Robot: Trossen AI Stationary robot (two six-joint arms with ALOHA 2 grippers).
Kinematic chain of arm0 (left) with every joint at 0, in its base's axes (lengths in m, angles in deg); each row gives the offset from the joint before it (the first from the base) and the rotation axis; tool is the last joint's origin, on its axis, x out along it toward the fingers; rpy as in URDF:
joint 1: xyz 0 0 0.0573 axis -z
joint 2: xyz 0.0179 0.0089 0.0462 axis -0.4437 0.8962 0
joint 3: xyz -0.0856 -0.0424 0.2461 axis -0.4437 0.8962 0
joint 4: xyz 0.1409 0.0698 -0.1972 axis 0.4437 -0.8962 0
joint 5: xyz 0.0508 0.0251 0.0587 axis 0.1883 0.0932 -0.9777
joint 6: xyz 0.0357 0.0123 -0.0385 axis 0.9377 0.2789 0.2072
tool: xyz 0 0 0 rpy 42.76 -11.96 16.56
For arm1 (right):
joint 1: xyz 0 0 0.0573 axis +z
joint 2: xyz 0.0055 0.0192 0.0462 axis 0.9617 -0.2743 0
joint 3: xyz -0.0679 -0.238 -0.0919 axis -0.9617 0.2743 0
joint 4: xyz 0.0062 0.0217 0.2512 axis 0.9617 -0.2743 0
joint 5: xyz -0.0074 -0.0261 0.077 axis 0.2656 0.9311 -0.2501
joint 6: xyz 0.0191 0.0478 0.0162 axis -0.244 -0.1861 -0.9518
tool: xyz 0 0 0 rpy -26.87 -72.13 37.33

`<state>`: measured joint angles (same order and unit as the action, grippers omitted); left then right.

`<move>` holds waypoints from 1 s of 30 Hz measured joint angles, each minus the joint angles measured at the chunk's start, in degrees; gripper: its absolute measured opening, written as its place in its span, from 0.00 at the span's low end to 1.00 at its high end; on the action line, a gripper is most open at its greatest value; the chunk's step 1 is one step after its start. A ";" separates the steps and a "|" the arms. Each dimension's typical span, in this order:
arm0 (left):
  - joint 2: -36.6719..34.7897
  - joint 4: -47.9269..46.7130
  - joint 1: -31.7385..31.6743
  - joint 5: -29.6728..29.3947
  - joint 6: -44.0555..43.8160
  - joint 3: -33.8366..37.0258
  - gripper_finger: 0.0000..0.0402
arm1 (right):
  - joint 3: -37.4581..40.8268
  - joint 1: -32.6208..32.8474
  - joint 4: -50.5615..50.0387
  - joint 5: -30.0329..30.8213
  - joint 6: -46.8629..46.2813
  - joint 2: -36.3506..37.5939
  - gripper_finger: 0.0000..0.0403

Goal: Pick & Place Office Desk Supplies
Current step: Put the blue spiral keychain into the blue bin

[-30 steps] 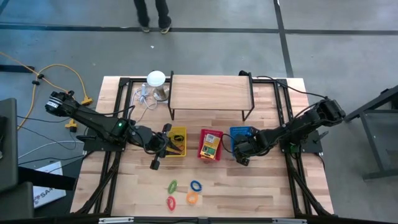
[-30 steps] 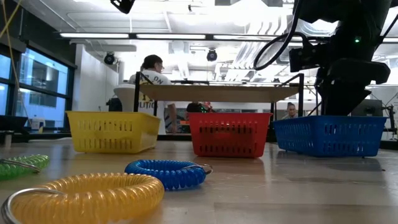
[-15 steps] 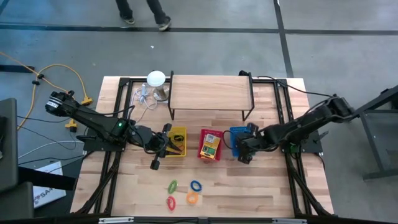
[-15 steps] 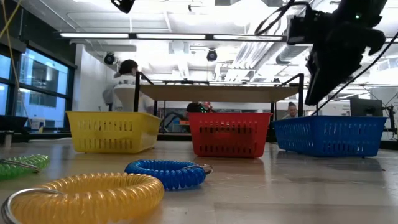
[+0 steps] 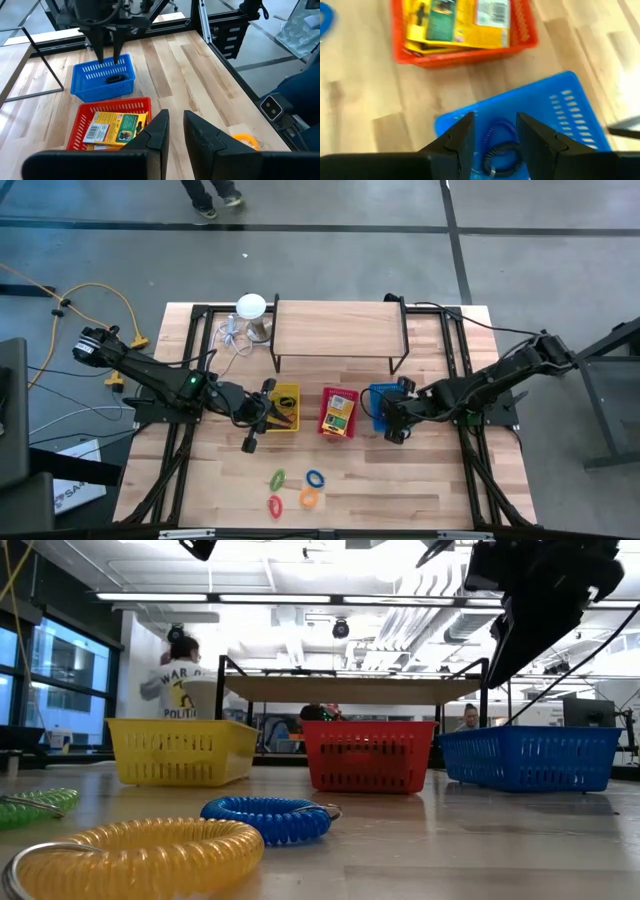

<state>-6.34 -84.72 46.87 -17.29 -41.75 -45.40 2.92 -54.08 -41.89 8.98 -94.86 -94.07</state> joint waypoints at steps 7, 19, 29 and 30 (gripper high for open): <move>0.01 0.00 0.00 0.00 0.00 0.00 0.13 | 0.00 3.31 4.55 -0.05 3.41 -0.85 0.33; 0.01 0.24 0.00 0.00 0.00 0.00 0.13 | 0.00 9.30 16.29 -0.34 9.06 -4.62 0.33; 0.01 0.24 0.00 0.00 0.00 0.00 0.13 | 0.02 15.52 23.36 -1.99 12.18 -7.30 0.33; -0.01 0.22 0.00 0.00 0.00 0.00 0.13 | -0.02 16.20 23.82 -2.00 12.67 -7.44 0.33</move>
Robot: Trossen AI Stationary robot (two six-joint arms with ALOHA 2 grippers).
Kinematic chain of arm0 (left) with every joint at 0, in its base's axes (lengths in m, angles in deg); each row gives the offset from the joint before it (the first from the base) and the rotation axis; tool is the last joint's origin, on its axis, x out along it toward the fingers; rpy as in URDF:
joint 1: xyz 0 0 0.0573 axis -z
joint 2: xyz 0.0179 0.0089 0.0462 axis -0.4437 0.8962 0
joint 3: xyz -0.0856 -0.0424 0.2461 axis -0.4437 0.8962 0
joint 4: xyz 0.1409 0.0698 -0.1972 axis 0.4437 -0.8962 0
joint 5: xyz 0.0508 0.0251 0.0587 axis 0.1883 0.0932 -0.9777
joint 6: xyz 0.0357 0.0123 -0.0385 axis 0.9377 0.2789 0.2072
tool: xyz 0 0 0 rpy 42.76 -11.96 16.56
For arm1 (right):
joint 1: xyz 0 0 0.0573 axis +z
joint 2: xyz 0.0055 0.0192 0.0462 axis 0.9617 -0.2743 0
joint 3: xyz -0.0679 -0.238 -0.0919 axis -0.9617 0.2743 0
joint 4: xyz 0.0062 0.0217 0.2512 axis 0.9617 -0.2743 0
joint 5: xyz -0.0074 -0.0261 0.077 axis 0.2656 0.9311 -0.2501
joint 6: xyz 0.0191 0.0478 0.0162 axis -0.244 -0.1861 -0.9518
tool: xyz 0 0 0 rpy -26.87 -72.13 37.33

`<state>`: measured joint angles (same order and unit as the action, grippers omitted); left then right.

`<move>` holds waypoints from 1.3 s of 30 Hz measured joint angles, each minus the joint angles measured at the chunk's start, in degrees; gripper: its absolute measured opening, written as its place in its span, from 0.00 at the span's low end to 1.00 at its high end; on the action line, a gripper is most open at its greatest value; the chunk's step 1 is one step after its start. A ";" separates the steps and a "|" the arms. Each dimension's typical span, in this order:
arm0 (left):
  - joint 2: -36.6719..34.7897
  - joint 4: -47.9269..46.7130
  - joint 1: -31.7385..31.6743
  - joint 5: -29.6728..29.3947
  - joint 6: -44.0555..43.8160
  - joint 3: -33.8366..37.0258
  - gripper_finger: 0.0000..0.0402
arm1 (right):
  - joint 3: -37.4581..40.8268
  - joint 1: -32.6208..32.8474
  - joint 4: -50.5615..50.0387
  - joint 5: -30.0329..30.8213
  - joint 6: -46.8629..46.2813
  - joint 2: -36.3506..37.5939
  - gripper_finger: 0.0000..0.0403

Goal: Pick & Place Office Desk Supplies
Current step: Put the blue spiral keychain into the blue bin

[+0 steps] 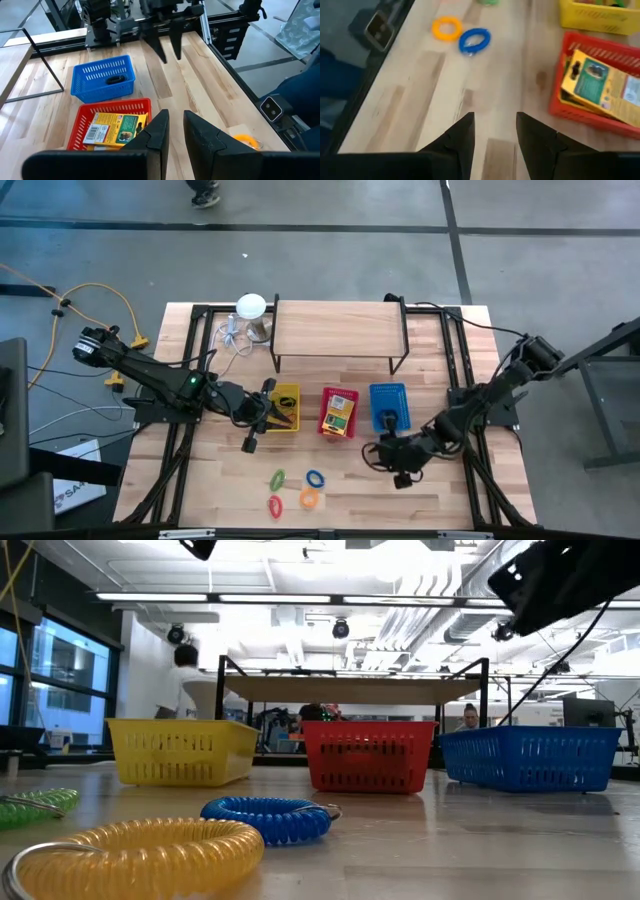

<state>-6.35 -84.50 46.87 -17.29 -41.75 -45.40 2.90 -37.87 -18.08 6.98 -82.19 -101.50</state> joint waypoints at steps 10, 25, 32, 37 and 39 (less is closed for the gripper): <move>0.01 0.00 0.00 0.00 0.00 0.00 0.13 | 0.02 4.94 0.71 0.02 0.26 -0.04 0.33; 0.00 -0.02 0.00 0.00 0.00 0.00 0.13 | 0.02 5.44 1.09 0.04 0.08 -0.17 0.33; 0.02 -0.03 0.00 0.00 0.00 0.00 0.13 | 0.02 4.71 4.37 -0.08 0.45 -3.05 0.33; 0.01 -0.01 0.00 0.00 0.00 0.00 0.13 | 0.02 3.68 7.96 -0.14 0.50 -6.11 0.33; 0.02 -0.02 0.00 0.00 0.00 0.00 0.13 | 0.02 2.98 9.64 -0.15 0.50 -7.74 0.33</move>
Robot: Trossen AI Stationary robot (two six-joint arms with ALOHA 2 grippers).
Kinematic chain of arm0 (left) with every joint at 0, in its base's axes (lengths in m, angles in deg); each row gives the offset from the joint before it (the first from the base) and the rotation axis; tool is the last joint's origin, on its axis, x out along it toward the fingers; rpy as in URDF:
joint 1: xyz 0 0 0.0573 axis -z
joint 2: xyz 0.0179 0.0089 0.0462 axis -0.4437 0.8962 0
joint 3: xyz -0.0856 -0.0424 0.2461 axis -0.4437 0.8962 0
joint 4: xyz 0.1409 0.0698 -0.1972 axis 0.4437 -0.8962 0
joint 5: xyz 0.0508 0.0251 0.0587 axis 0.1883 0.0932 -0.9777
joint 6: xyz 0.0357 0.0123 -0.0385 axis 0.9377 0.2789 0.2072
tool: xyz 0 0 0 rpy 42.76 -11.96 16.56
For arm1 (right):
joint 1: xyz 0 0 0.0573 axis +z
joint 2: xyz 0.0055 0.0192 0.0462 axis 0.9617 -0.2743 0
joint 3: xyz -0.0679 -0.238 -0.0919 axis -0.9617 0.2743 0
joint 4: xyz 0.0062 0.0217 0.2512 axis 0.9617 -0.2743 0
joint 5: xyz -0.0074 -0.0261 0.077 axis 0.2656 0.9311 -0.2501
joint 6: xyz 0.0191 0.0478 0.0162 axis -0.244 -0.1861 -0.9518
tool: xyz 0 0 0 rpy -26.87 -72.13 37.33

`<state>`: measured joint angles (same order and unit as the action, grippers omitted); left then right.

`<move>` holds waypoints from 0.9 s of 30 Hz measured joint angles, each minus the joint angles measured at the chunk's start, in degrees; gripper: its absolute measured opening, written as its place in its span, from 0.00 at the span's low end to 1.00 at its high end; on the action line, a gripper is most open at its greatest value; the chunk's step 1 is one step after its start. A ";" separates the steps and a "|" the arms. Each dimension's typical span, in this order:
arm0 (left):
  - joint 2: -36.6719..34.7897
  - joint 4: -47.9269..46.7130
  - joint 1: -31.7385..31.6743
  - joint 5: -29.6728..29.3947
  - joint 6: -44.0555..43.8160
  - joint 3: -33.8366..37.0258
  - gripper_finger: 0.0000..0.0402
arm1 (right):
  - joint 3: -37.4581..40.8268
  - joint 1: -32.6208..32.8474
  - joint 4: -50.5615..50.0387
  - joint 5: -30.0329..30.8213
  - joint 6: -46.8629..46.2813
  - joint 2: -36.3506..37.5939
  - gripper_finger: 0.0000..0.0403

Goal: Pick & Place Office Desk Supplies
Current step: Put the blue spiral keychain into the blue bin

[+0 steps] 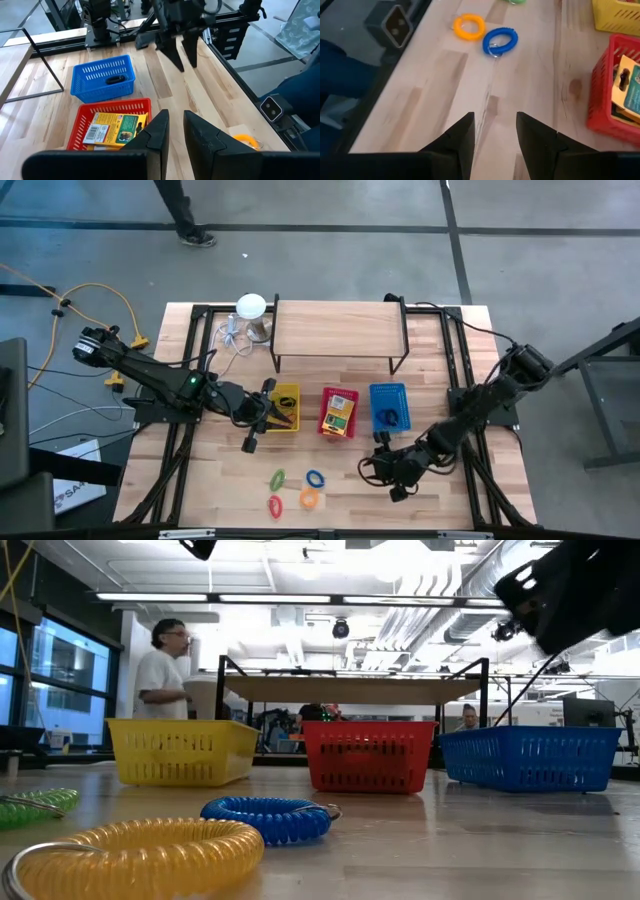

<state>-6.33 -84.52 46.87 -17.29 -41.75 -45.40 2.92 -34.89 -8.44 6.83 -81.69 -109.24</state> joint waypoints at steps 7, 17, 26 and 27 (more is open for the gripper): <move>0.00 0.02 0.00 -0.02 0.00 0.00 0.13 | -3.87 -2.25 2.64 -1.18 0.46 -6.69 0.33; 0.00 0.29 0.00 0.00 0.00 0.00 0.13 | -12.94 -3.73 2.46 -1.04 7.42 -14.05 0.33; 0.00 0.63 0.00 0.00 0.00 0.00 0.13 | -19.93 -5.47 2.19 -1.15 9.58 -19.60 0.33; 0.00 0.70 0.00 0.00 0.00 -0.02 0.13 | -20.72 -5.62 2.16 -1.22 9.94 -20.22 0.33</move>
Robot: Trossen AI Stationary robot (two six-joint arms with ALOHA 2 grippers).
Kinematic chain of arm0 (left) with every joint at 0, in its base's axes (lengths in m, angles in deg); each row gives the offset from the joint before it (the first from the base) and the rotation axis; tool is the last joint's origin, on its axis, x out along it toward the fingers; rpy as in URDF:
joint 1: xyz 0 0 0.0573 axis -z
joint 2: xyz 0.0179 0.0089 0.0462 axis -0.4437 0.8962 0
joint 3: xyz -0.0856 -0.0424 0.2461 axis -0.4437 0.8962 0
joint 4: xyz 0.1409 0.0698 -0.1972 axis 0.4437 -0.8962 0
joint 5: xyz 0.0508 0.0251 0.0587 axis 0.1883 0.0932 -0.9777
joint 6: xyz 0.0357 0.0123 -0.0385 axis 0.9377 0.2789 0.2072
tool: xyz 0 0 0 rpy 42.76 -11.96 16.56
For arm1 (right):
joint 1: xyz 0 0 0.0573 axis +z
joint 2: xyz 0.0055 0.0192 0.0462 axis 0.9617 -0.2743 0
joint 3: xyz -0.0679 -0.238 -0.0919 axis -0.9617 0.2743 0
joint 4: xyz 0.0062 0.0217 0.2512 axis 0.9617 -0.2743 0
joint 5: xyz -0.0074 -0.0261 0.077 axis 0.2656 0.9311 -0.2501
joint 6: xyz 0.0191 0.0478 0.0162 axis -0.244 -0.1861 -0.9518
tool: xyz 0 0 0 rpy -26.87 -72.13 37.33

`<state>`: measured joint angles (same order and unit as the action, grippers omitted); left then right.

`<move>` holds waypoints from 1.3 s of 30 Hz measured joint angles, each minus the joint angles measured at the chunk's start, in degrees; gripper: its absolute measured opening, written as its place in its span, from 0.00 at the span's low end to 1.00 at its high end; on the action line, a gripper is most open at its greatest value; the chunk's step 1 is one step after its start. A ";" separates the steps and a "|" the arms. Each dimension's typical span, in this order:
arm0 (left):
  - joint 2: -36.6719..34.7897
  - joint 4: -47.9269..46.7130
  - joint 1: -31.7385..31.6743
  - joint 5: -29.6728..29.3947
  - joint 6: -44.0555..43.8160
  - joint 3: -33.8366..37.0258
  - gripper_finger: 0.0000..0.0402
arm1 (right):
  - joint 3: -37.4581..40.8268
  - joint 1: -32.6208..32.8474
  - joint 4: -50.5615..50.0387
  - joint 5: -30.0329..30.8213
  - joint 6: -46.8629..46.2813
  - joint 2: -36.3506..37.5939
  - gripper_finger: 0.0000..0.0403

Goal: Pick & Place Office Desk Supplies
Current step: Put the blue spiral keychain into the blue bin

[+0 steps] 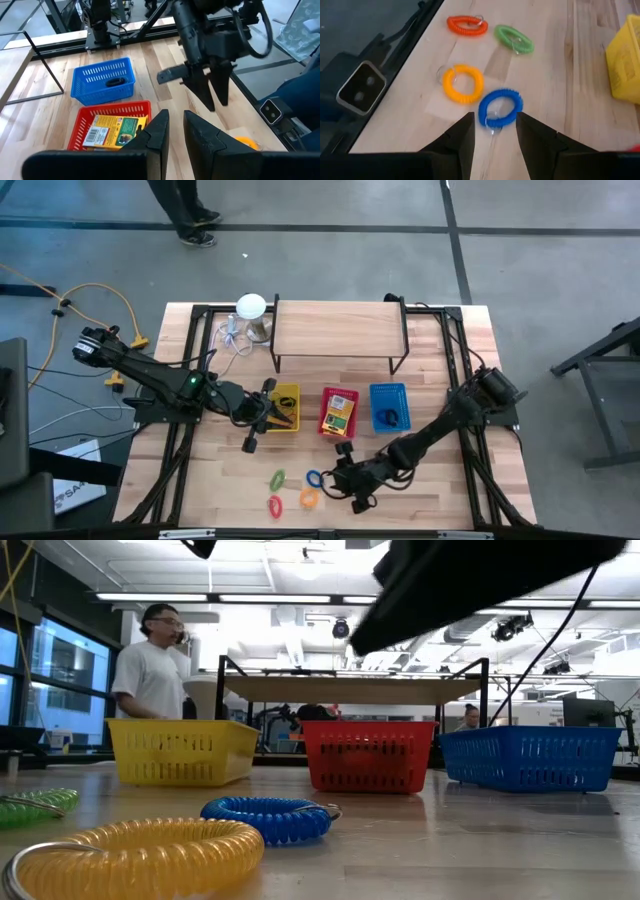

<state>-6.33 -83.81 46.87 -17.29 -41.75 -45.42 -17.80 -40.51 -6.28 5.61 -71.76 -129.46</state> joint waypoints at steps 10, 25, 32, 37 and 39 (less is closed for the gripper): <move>0.00 0.41 0.00 0.00 0.00 0.02 0.13 | -7.41 -1.50 -0.85 -0.27 2.26 -5.77 0.33; 0.00 0.62 0.00 0.00 0.00 0.02 0.13 | -9.71 -2.56 -4.90 -1.38 2.32 -6.81 0.33; 0.00 0.63 0.00 0.00 0.00 0.02 0.13 | -9.66 -2.14 -3.45 -1.25 6.13 -9.81 0.33; -0.01 0.64 0.00 0.00 0.00 0.02 0.13 | -9.66 -1.30 -1.84 -1.55 9.62 -11.46 0.33; 0.00 0.65 0.00 0.00 0.00 0.02 0.13 | -9.66 -1.10 -1.99 -1.62 9.69 -11.46 0.33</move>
<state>-6.33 -83.17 46.87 -17.29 -41.75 -45.40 -27.46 -41.61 -8.27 3.99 -62.07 -140.93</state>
